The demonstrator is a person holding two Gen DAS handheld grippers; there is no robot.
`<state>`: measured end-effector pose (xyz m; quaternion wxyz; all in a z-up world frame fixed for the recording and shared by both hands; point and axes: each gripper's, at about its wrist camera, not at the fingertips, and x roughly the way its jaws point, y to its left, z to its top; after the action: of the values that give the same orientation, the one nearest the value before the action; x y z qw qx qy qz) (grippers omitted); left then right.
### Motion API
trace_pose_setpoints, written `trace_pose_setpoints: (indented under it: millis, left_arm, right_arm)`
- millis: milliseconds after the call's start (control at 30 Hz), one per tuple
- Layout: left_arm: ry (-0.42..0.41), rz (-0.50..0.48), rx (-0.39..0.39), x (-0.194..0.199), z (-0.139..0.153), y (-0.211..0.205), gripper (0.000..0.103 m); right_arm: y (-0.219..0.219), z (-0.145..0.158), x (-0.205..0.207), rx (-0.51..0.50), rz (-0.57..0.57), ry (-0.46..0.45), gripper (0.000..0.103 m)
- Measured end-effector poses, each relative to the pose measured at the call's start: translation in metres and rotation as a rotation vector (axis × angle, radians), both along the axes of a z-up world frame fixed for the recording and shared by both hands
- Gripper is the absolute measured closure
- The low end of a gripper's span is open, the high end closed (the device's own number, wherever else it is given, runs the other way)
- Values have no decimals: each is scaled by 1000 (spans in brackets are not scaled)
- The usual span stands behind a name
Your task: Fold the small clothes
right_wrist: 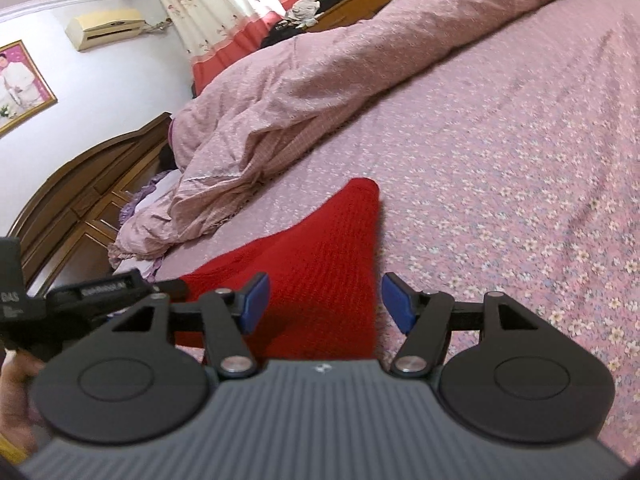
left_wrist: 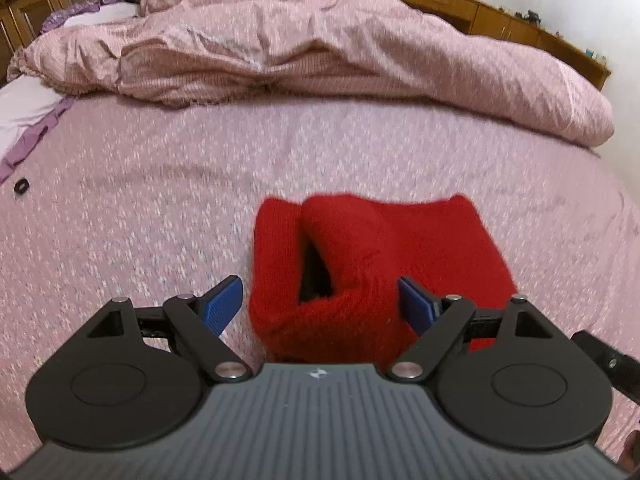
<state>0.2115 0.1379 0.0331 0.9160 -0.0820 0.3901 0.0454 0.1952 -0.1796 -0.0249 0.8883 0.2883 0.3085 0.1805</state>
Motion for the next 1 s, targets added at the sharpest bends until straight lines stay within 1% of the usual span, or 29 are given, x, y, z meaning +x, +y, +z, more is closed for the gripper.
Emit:
trace_pose_setpoints:
  millis: [167, 200, 233, 267, 333, 367, 433, 500, 600, 667, 767, 833, 900, 1000]
  left_arm:
    - [-8, -2, -33, -3, -15, 2, 20]
    - [-11, -5, -42, -4, -17, 2, 24]
    - [-12, -13, -59, -4, -20, 2, 32]
    - [-10, -20, -83, -4, -22, 3, 38]
    - [-9, -23, -110, -4, -25, 3, 59]
    - [-21, -24, -122, -6, -23, 5, 66]
    - [-63, -25, -161, -14, -15, 10, 71]
    - [-101, -24, -188, -25, -7, 15, 72]
    - [-115, 6, -185, -40, -4, 22, 72]
    - [-109, 33, -195, -50, -10, 30, 72]
    - [-71, 72, -230, -60, -30, 43, 72]
    - [-57, 78, -244, -64, -42, 49, 71]
    - [-62, 81, -238, -65, -48, 49, 70]
    - [-58, 91, -204, -65, -55, 47, 70]
  right_arm:
    - [-4, -7, 1, 10, -3, 24, 38]
    - [-4, -8, 1, 11, -6, 28, 38]
    - [-5, -9, 1, 11, -7, 31, 38]
    - [-5, -10, 1, 11, -8, 33, 38]
    - [-6, -12, 1, 9, -13, 40, 38]
    - [-6, -13, 1, 8, -15, 43, 38]
    - [-6, -14, 1, 6, -18, 47, 38]
    - [-6, -13, 1, 3, -16, 48, 38]
    - [-5, -12, 1, -3, -11, 39, 38]
    - [-2, -12, 1, -5, -5, 37, 38]
    - [4, -13, 3, -10, 14, 40, 38]
    - [10, -14, 5, -16, 35, 44, 38]
    - [19, -15, 7, -22, 56, 42, 38]
    - [30, -17, 9, -46, 78, 25, 38]
